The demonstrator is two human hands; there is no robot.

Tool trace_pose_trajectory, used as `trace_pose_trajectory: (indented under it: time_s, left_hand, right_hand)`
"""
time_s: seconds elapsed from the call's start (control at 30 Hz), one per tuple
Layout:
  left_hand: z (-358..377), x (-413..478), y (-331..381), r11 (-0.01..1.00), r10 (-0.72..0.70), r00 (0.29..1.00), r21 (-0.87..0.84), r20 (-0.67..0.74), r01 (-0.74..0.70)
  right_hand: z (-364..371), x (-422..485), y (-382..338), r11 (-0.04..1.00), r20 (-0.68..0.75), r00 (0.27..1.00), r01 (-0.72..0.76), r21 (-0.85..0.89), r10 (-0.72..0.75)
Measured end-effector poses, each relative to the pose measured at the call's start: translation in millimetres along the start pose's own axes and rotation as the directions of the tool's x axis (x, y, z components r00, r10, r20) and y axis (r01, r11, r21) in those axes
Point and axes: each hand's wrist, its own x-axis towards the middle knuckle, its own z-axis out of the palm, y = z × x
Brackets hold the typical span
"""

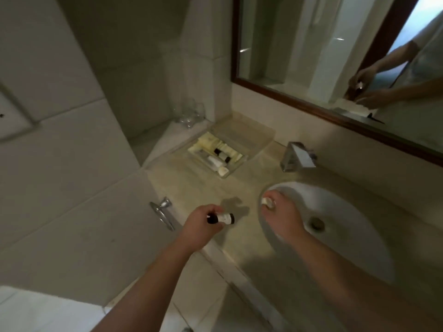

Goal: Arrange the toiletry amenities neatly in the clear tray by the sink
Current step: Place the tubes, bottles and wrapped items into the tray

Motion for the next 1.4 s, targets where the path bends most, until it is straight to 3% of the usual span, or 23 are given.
trace_pose_trajectory:
  time_s: [0.1, 0.27, 0.33, 0.4, 0.43, 0.5, 0.7, 0.83, 0.97, 1.13, 1.27, 1.4]
  left_hand:
    - [-55.9, 13.1, -37.1, 0.997, 0.047, 0.998, 0.068, -0.044, -0.044]
    - [-102.6, 31.9, -78.9, 0.998, 0.033, 0.999, 0.050, -0.039, -0.031]
    - [-111.9, 46.7, -87.1, 0.998, 0.039, 0.999, 0.050, -0.032, -0.037]
    - [-116.7, 63.8, -92.7, 0.998, 0.037, 0.999, 0.047, -0.036, -0.036]
    - [-118.2, 72.8, -93.4, 0.998, 0.034, 0.999, 0.045, -0.042, -0.032]
    - [-120.2, 93.3, -93.3, 0.999, 0.030, 0.998, 0.030, -0.050, -0.028]
    - [-126.2, 162.6, -80.5, 0.996, 0.030, 0.999, 0.084, -0.019, -0.028]
    - [-132.1, 212.5, -71.3, 0.995, 0.062, 0.997, 0.085, -0.046, -0.058]
    - [-129.0, 254.8, -65.5, 0.987, 0.110, 0.993, 0.118, -0.039, -0.105]
    - [-124.1, 315.5, -65.0, 0.985, 0.149, 0.986, 0.073, 0.081, -0.155]
    - [-121.6, 355.1, -65.5, 0.975, 0.203, 0.965, 0.060, 0.167, -0.215]
    - [-115.0, 384.4, -68.2, 0.979, 0.169, 0.966, 0.077, 0.197, -0.188]
  right_hand:
    - [40.7, 27.2, -49.5, 0.997, -0.019, 1.000, -0.013, 0.077, 0.014]
    - [86.4, 48.2, -83.7, 0.939, 0.009, 0.985, -0.169, 0.298, 0.175]
    - [91.7, 60.6, -90.1, 0.872, 0.027, 0.961, -0.262, 0.414, 0.276]
    - [94.6, 75.4, -93.2, 0.734, 0.078, 0.929, -0.334, 0.592, 0.361]
    - [95.4, 82.9, -92.8, 0.664, 0.106, 0.919, -0.351, 0.660, 0.381]
    - [95.8, 99.9, -90.8, 0.619, 0.128, 0.923, -0.341, 0.707, 0.363]
    - [99.1, 151.7, -81.5, 0.806, 0.090, 0.956, -0.285, 0.519, 0.281]
    - [103.1, 175.5, -76.4, 0.872, 0.031, 0.975, -0.210, 0.443, 0.219]
    - [96.8, 189.0, -72.6, 0.968, -0.019, 0.977, -0.206, 0.147, 0.211]
    - [102.4, 214.4, -74.5, 0.974, 0.000, 0.977, -0.211, -0.087, 0.212]
    - [108.4, 228.5, -82.7, 0.950, -0.038, 0.967, -0.254, -0.183, 0.251]
    - [115.9, 241.9, -83.8, 0.917, -0.026, 0.947, -0.315, -0.244, 0.319]
